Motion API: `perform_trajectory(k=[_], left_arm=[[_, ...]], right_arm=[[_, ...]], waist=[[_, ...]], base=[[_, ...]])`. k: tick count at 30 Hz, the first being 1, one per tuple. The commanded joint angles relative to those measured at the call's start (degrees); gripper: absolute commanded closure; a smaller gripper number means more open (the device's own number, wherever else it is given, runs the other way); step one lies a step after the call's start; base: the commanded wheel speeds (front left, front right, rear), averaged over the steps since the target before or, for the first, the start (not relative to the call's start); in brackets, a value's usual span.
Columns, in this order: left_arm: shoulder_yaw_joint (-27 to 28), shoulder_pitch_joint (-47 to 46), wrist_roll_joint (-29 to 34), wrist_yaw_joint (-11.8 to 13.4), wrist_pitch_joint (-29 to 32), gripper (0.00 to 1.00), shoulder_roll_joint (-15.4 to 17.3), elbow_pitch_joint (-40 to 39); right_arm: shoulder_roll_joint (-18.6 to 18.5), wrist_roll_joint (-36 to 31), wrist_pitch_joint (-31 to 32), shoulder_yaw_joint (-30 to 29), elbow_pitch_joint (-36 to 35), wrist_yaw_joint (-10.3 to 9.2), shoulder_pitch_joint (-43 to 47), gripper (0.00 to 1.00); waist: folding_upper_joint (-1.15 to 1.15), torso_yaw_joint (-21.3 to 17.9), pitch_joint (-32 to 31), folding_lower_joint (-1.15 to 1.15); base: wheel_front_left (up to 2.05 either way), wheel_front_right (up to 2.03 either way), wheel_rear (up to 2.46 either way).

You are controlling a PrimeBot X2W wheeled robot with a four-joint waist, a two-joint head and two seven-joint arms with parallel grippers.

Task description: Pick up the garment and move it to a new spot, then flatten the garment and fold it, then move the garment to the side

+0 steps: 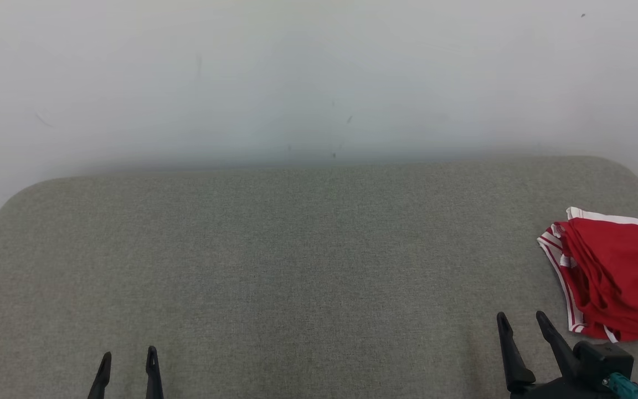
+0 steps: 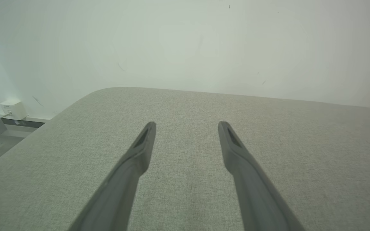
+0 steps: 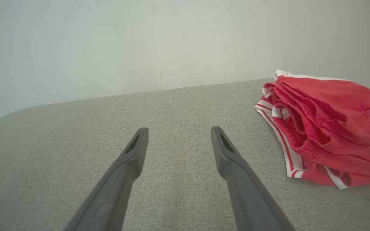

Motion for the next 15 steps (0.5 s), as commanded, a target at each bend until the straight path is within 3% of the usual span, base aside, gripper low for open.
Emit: perform_trajectory(k=[1, 15], left_arm=[[-0.1, 0.22, 0.49, -0.01, -0.16, 0.0, -0.05, -0.14], [0.56, 0.55, -0.98, -0.21, -0.16, 0.0, -0.05, -0.83]], right_arm=[[-0.12, 0.28, -0.13, -0.19, -0.2, -0.16, 0.19, 0.0], [0.95, -0.03, 0.04, -0.54, -0.43, -0.16, 0.74, 0.0]], waist=[[0.0, 0.05, -0.02, 0.0], [0.0, 0.29, -0.03, 0.0]], base=[[0.0, 0.0, 0.0], [0.0, 0.0, 0.0]])
